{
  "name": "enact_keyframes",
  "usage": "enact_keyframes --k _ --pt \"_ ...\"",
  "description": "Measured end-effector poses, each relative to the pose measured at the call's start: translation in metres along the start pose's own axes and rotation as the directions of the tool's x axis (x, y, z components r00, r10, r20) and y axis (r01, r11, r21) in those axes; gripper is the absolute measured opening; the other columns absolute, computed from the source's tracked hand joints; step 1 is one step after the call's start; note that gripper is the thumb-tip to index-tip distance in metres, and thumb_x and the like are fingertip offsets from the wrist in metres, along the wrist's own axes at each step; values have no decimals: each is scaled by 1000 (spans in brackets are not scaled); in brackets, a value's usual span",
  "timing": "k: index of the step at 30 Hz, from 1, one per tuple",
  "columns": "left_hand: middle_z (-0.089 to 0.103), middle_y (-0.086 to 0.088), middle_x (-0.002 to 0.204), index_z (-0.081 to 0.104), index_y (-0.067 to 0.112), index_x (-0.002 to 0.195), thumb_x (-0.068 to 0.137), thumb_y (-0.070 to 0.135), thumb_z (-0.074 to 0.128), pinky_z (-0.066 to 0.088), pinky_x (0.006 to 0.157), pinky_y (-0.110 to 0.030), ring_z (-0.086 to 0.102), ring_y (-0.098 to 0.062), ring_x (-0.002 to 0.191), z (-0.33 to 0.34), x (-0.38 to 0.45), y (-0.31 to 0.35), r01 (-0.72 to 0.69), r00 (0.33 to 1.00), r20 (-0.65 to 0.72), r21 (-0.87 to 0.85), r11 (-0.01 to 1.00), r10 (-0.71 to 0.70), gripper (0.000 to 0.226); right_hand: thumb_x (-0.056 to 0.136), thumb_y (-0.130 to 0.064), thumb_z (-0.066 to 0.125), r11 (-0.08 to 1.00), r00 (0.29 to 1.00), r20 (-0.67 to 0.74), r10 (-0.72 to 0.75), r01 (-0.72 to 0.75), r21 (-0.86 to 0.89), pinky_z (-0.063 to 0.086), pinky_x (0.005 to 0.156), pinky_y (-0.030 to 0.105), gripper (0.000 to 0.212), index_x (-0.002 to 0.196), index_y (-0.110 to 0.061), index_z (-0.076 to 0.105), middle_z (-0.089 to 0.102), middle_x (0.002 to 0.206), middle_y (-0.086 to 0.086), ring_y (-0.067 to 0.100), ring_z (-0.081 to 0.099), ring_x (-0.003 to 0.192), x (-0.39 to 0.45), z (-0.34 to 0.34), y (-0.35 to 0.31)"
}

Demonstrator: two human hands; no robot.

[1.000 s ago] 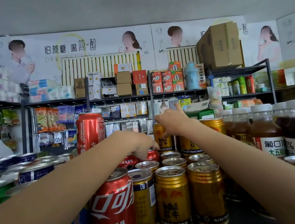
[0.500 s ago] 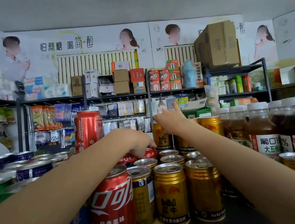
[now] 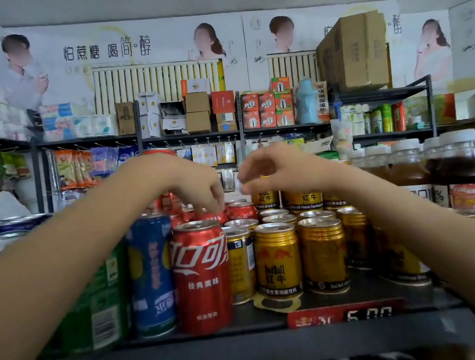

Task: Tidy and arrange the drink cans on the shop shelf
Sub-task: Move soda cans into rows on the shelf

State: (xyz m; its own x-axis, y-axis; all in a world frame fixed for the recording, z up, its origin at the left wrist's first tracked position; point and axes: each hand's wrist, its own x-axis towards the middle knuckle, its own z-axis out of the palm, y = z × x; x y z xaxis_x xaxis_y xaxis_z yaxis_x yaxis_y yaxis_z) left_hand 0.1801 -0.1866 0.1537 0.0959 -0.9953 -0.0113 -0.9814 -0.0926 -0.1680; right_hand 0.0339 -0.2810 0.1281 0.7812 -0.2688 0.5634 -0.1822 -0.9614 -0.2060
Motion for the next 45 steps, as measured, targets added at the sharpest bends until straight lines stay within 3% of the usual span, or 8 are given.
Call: enact_keyframes --k 2,6,11,15,19,27,31,45 --pt "62 6 104 61 19 112 92 23 51 49 77 -18 58 -8 89 3 -20 -9 9 1000 11 2 1000 -9 23 75 -31 72 984 983 181 -30 -2 177 51 91 34 35 101 -9 66 69 100 3 16 64 95 -10 13 -19" --pt "59 13 97 61 19 114 92 26 51 42 91 -28 53 -6 92 17 -47 -24 -11 999 -34 -1 1000 11 25 75 -32 74 964 958 287 -9 -68 255 51 92 38 41 109 -15 57 66 107 1 17 63 100 -15 46 -39" --pt "59 5 114 61 17 117 92 29 51 43 86 -21 54 -9 100 27 -65 -36 -22 987 -162 -115 993 3 29 67 -29 81 944 983 168 77 -126 306 54 79 28 50 103 -20 47 64 100 -6 12 64 91 -22 72 -50" --pt "60 11 103 61 19 113 93 28 50 41 69 -4 54 3 88 20 -74 -44 -66 964 -265 -204 977 10 25 64 -22 82 854 982 101 162 -191 484 56 76 32 53 104 -14 49 69 98 4 20 68 88 -24 53 -56" --pt "55 11 101 60 17 116 92 28 50 37 71 -11 49 4 83 13 -70 -50 -49 922 -388 -172 984 -22 27 55 -27 81 782 961 -69 269 -176 598 52 75 30 62 107 -13 50 65 102 6 23 64 91 -4 13 -56" --pt "51 -3 124 57 17 119 89 22 53 42 93 -32 48 -18 111 11 -34 -65 63 831 -551 -42 997 -76 30 61 -28 84 865 893 -273 357 -205 458 55 77 36 54 98 -20 46 58 108 5 22 61 93 63 17 -34" --pt "34 -3 142 51 21 125 87 24 56 32 105 -43 27 -26 130 10 -20 -70 148 785 -609 6 989 -114 39 64 -28 84 883 885 -273 377 -254 395 54 82 38 56 102 -17 45 57 109 5 23 59 97 89 39 -20" --pt "37 -2 139 46 27 129 85 24 60 33 103 -42 30 -25 127 19 -2 -80 175 784 -608 23 984 -125 47 71 -28 79 894 894 -212 395 -321 314 45 73 29 64 119 -11 41 53 117 9 20 52 92 112 55 -13"
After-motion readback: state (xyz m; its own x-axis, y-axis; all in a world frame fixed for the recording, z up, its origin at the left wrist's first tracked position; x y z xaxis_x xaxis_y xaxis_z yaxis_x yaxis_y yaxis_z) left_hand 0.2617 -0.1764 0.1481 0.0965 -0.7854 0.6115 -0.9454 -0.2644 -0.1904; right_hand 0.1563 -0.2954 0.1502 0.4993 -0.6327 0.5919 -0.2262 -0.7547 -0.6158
